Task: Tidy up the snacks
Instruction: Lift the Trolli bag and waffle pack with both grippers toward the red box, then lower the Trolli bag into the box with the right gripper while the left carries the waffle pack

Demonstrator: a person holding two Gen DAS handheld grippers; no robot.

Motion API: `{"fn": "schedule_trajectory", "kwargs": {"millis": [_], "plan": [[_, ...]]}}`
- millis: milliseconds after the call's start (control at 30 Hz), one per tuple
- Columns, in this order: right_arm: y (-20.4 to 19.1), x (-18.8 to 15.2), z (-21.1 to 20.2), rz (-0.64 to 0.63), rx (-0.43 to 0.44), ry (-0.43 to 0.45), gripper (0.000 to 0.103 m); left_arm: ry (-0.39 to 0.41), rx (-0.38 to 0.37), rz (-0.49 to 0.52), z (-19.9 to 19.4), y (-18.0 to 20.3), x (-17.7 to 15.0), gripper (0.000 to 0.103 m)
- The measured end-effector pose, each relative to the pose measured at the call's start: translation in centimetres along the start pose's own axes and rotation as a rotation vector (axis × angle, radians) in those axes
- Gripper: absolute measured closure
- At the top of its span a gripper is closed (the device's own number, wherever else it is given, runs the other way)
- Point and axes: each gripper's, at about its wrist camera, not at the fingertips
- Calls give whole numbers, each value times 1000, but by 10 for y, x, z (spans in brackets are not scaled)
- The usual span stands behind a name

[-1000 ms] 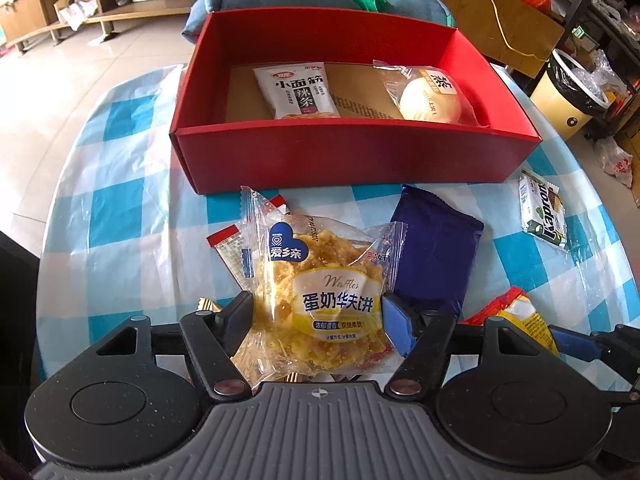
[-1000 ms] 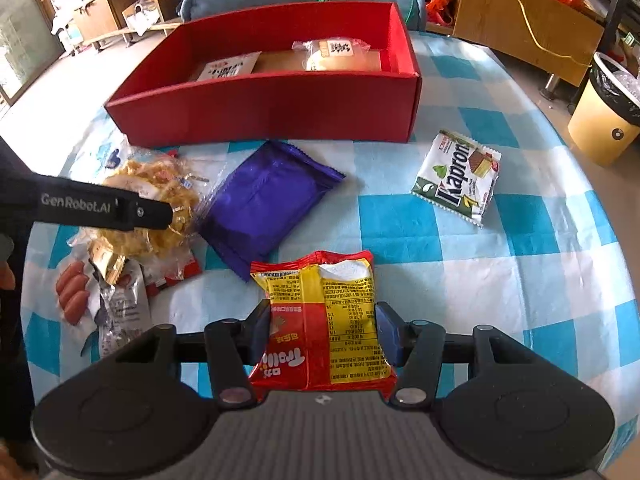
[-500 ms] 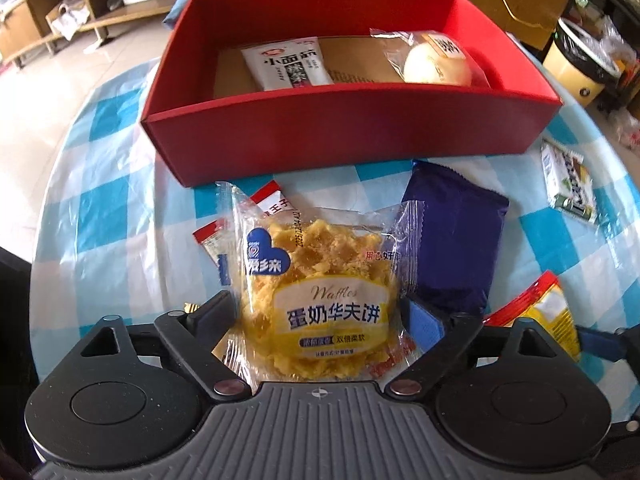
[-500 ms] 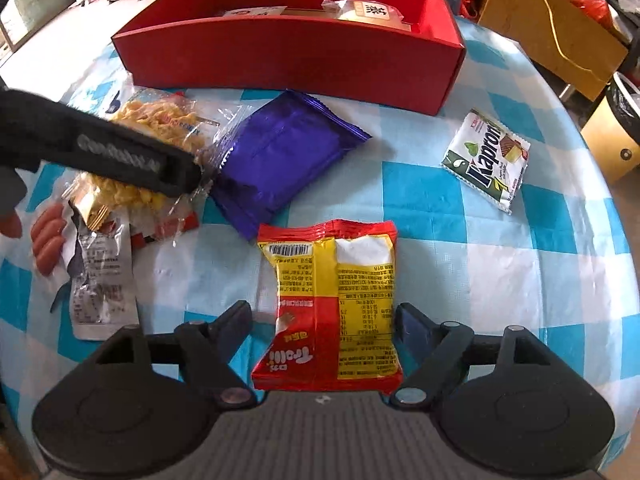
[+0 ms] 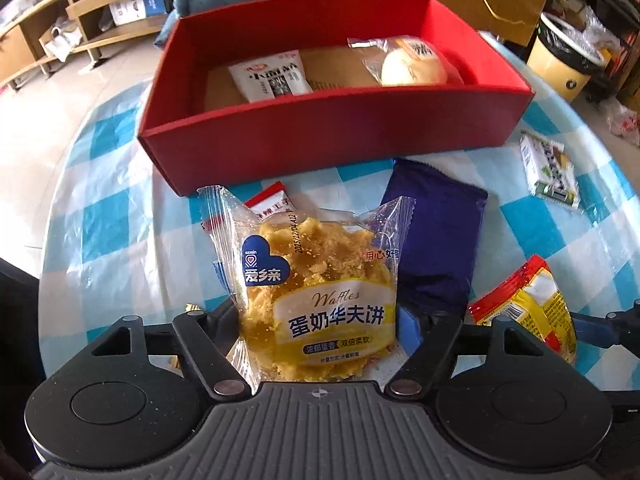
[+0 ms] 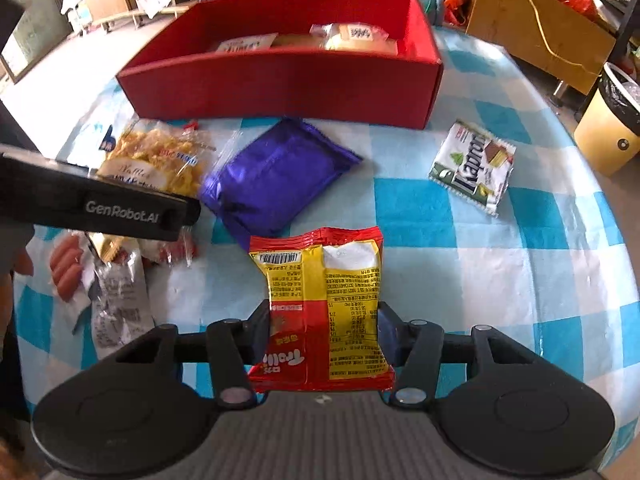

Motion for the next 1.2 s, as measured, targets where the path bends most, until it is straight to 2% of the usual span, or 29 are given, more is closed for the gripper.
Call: {"fn": "schedule_trajectory", "kwargs": {"millis": [333,1200], "plan": [[3,14,-14,43,24,61,55,62,-44,-38,-23,-6,3,24],[2,64,-25,87,63,153,55,131,-57,-77,-38,-17,24,23]]}}
Point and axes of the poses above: each gripper's, at about its wrist camera, not at the fingertips, and z roughly the way its jaws point, y to its right, x to its top, and after that the axes turned 14 degrees about z, right-handed
